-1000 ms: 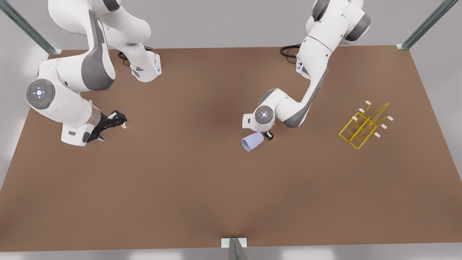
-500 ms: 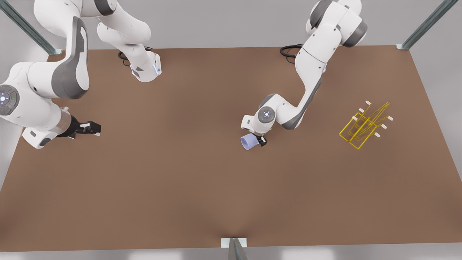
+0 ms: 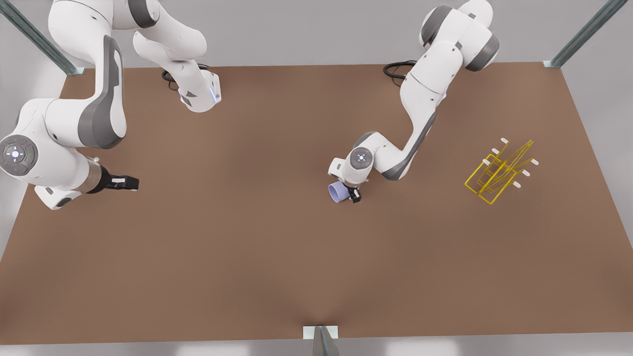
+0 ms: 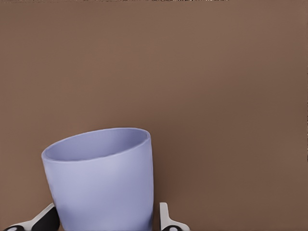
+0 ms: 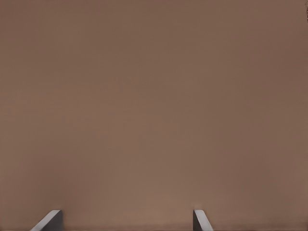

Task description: Place the cup on the cup holder

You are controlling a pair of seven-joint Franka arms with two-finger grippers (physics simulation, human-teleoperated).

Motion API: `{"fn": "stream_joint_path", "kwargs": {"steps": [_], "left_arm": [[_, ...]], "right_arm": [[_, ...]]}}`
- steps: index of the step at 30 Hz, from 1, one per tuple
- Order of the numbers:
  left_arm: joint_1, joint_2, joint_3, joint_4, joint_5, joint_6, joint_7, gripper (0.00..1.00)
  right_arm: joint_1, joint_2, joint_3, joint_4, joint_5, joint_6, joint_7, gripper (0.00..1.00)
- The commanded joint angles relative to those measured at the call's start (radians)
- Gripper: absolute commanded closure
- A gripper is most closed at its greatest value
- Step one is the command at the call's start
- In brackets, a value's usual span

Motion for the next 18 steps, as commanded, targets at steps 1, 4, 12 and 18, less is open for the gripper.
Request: {"fn": "stream_joint_path", "kwargs": {"steps": [1,4,12,18], "left_arm": [[-0.003,0.003,0.0,0.001,0.005,0.023,0.047,0.0],[-0.009,0.008,0.0,0.001,0.005,0.029,0.047,0.0],[-0.009,0.026,0.001,0.002,0.008,0.029,0.047,0.08],[-0.008,0.026,0.001,0.002,0.008,0.024,0.039,0.2]], "right_arm": [[0.0,-0.001,-0.001,0.001,0.0,-0.007,0.097,0.0],[-0.02,-0.001,-0.001,0.001,0.002,-0.007,0.097,0.0],[-0.026,-0.003,0.0,0.001,0.006,-0.007,0.101,0.0],[-0.019,-0.001,0.002,0.001,0.002,-0.007,0.101,0.0]]}}
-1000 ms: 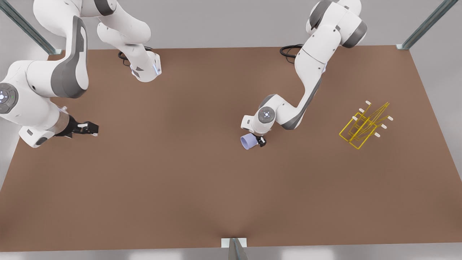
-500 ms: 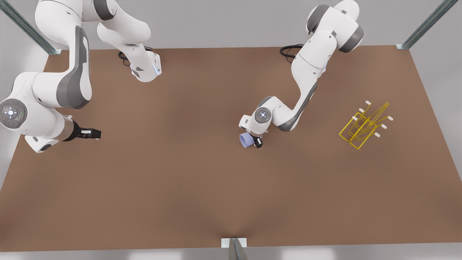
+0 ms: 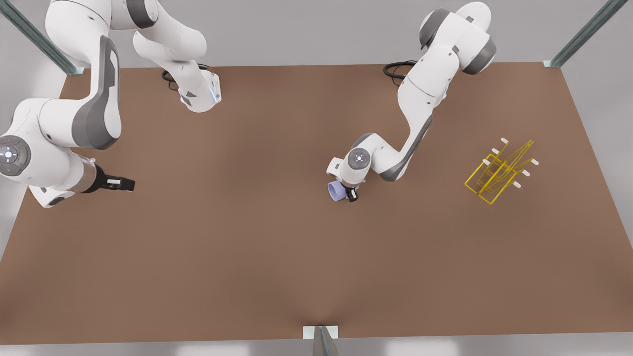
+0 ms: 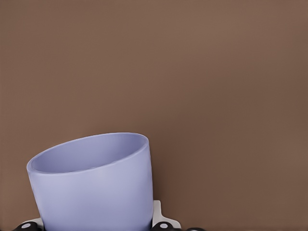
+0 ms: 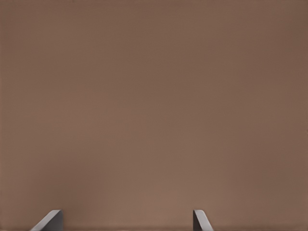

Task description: Place the cup on the cup holder

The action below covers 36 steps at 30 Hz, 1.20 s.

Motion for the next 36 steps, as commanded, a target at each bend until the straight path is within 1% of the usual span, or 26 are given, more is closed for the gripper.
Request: {"fn": "stream_joint_path", "kwargs": {"steps": [1,2,4,5,6,7,9,11,12,14,17,21,23,26,28,29,32,34,36], "left_arm": [[0.0,-0.005,0.0,0.002,-0.003,-0.01,0.013,0.2],[0.0,-0.01,0.0,0.005,0.014,-0.027,0.013,0.2],[0.002,-0.028,0.003,0.081,0.187,-0.276,0.015,0.2],[0.0,-0.041,0.003,0.127,0.318,-0.46,0.042,0.2],[-0.006,-0.042,0.003,0.225,0.381,-0.702,0.153,0.2],[-0.021,-0.041,0.001,0.299,0.436,-0.866,0.223,0.2],[-0.104,-0.039,0.001,0.37,0.669,-1.196,0.311,0.2],[-0.167,-0.039,0.001,0.371,0.849,-1.47,0.363,0.2],[-0.181,-0.041,0.001,0.35,0.896,-1.557,0.378,0.2],[-0.182,-0.061,0.0,0.213,1.025,-1.652,0.38,0.2],[-0.173,-0.148,0.009,-0.015,1.079,-1.669,0.366,0.2],[-0.172,-0.231,0.11,-0.251,1.099,-1.594,0.187,0.2],[-0.172,-0.255,0.155,-0.296,1.103,-1.564,0.136,0.2],[-0.173,-0.259,0.239,-0.344,1.128,-1.466,0.052,0.2],[-0.156,-0.255,0.254,-0.387,1.157,-1.397,-0.019,0.2],[-0.153,-0.254,0.256,-0.391,1.159,-1.368,-0.039,0.2],[-0.153,-0.246,0.314,-0.394,1.221,-1.301,-0.085,0.2],[-0.153,-0.255,0.319,-0.413,1.254,-1.279,-0.119,0.2],[-0.153,-0.269,0.342,-0.466,1.281,-1.242,-0.178,0.2]], "right_arm": [[0.0,-0.001,0.0,0.0,0.0,-0.001,0.039,0.0],[0.0,-0.001,0.0,0.0,0.0,-0.001,0.039,0.0],[-0.002,-0.001,0.0,0.0,0.0,-0.001,0.039,0.0],[-0.002,-0.001,0.0,0.0,0.0,-0.001,0.039,0.0],[0.0,-0.001,0.0,0.0,0.0,-0.001,0.039,0.0],[0.0,-0.001,0.002,0.0,0.001,-0.001,0.039,0.0],[0.0,-0.001,0.002,0.0,0.001,-0.001,0.036,0.0],[-0.003,-0.001,0.002,0.02,-0.002,0.002,0.039,0.0],[-0.005,-0.001,0.002,0.022,0.001,0.002,0.04,0.0],[-0.014,-0.001,0.0,0.036,0.0,0.002,0.034,0.0],[-0.011,0.004,-0.001,0.037,-0.003,0.01,0.04,0.0],[-0.022,0.025,-0.001,0.037,-0.006,0.07,0.04,0.0],[-0.017,0.027,-0.001,0.037,-0.005,0.07,0.04,0.0],[-0.014,0.027,-0.001,0.037,-0.005,0.07,0.04,0.0],[-0.015,0.028,-0.001,0.037,-0.005,0.07,0.04,0.0],[-0.015,0.028,-0.001,0.037,-0.006,0.07,0.04,0.0],[-0.02,0.034,-0.001,0.05,-0.006,0.085,0.04,0.0],[-0.022,0.036,-0.001,0.05,-0.006,0.085,0.04,0.0],[-0.022,0.036,-0.001,0.051,-0.006,0.085,0.04,0.0]]}}
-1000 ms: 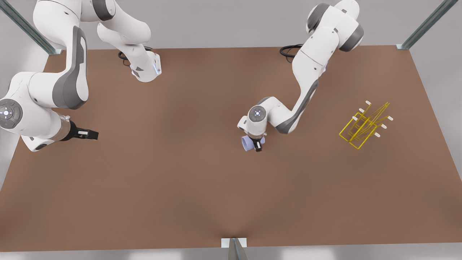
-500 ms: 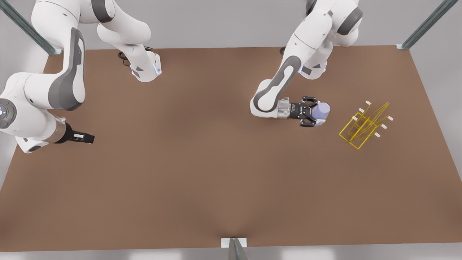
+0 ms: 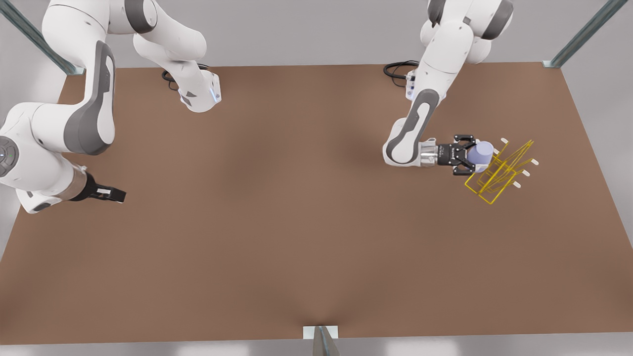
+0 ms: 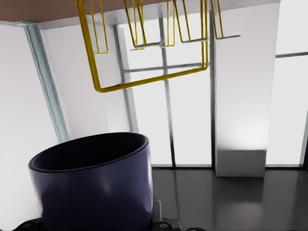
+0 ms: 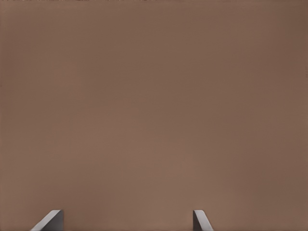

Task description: Place the cup on the cup holder

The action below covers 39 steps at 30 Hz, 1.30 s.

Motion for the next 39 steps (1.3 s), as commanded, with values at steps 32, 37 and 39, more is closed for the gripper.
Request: {"fn": "stream_joint_path", "kwargs": {"steps": [32,37,39], "left_arm": [[-0.014,-0.114,0.135,-0.25,0.141,0.214,-0.47,0.2],[-0.021,-0.098,0.135,-0.271,0.141,0.203,-0.472,0.2],[-0.023,-0.084,0.135,-0.271,0.141,0.203,-0.472,0.2]], "right_arm": [[-0.003,-0.003,-0.002,0.0,-0.003,0.012,0.003,0.0],[-0.007,-0.003,-0.002,0.0,-0.001,0.011,0.0,0.0],[-0.003,-0.001,-0.002,0.0,-0.003,0.011,0.003,0.0]]}}
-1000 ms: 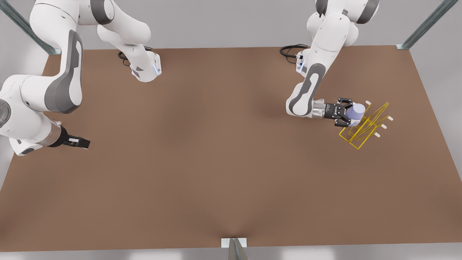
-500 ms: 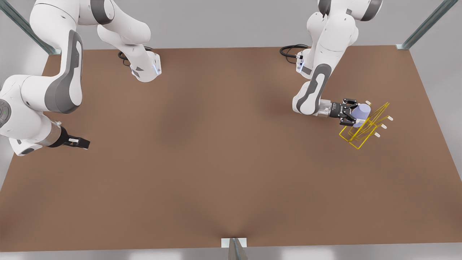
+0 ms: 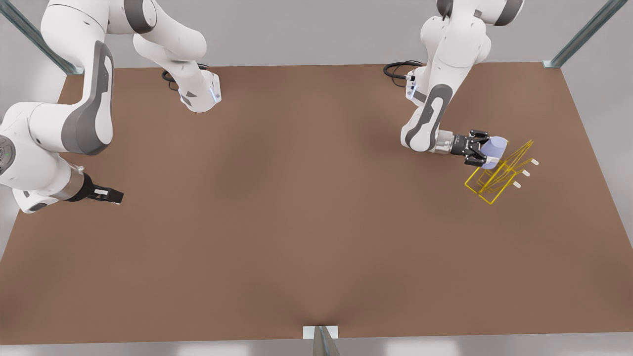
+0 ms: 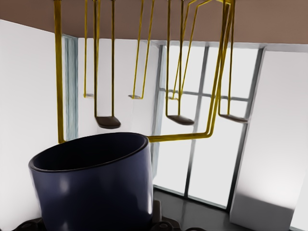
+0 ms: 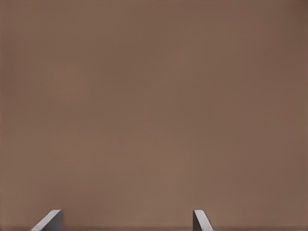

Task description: Place the cup on the cup holder

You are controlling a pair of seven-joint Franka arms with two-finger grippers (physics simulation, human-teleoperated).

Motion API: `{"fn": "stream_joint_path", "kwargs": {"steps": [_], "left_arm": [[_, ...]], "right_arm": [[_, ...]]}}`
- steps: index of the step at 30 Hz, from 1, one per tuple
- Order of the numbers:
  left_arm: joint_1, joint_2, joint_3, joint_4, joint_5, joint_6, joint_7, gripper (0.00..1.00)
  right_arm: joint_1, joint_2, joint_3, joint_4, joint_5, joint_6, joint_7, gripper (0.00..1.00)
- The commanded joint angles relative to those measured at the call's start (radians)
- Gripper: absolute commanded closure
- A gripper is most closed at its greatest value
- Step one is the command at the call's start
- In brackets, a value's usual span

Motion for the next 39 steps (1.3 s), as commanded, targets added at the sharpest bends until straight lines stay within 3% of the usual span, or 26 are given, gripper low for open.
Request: {"fn": "stream_joint_path", "kwargs": {"steps": [1,10,11,18,20,21,22,23,24,26,27,28,30,32,34,39], "left_arm": [[-0.001,0.011,-0.001,0.001,-0.003,-0.008,-0.076,0.2],[-0.002,0.051,-0.007,0.008,-0.004,-0.009,-0.099,0.2],[-0.002,0.055,-0.007,0.013,-0.004,-0.02,-0.097,0.01],[-0.001,0.051,-0.033,0.06,-0.01,-0.044,-0.07,0.0],[-0.001,-0.058,-0.088,0.241,-0.023,-0.041,0.142,0.0],[-0.001,-0.127,-0.113,0.428,-0.131,-0.014,0.324,0.0],[0.001,-0.112,-0.149,0.818,-0.481,-0.017,0.483,0.0],[0.002,-0.031,-0.151,1.089,-0.726,-0.043,0.472,0.0],[0.024,0.07,-0.139,1.29,-1.025,-0.043,0.225,0.0],[0.186,0.15,-0.14,1.4,-1.559,0.004,-0.592,0.0],[0.234,0.135,-0.139,1.427,-1.618,-0.04,-0.617,0.0],[0.283,0.127,-0.142,1.563,-1.618,-0.187,-0.562,0.0],[0.337,-0.047,-0.143,1.529,-1.58,-0.222,-0.333,0.0],[0.335,-0.189,-0.145,1.348,-1.551,-0.106,-0.324,0.0],[0.337,-0.206,-0.145,1.251,-1.551,0.009,-0.175,0.0],[0.338,-0.203,-0.143,1.251,-1.551,0.002,-0.172,0.0]], "right_arm": [[0.001,0.0,0.0,0.0,0.0,-0.001,0.0,0.0],[0.005,0.0,0.001,0.0,0.0,-0.001,0.0,0.0],[0.005,0.0,0.001,0.0,0.0,-0.001,0.0,0.0],[0.004,0.0,0.001,0.0,-0.001,0.001,0.0,0.0],[0.005,0.0,0.001,0.0,-0.001,0.001,0.0,0.0],[0.004,0.0,0.0,0.0,0.0,-0.001,0.0,0.0],[0.004,0.0,0.001,0.0,0.0,-0.001,0.0,0.0],[0.002,0.0,0.001,0.0,0.0,-0.001,0.0,0.0],[0.001,0.0,0.001,0.0,0.0,-0.001,0.0,0.0],[0.005,0.0,0.001,0.0,0.0,-0.001,0.0,0.0],[0.005,0.0,0.001,0.0,0.0,-0.001,0.002,0.0],[0.007,0.0,0.001,0.0,0.0,-0.001,0.0,0.0],[0.008,0.0,0.001,-0.001,0.003,0.001,-0.01,0.0],[-0.004,0.004,0.003,0.0,0.014,0.001,-0.162,0.0],[-0.003,0.006,0.003,0.0,0.015,0.001,-0.164,0.0],[-0.001,0.004,0.003,0.0,0.014,0.001,-0.164,0.0]]}}
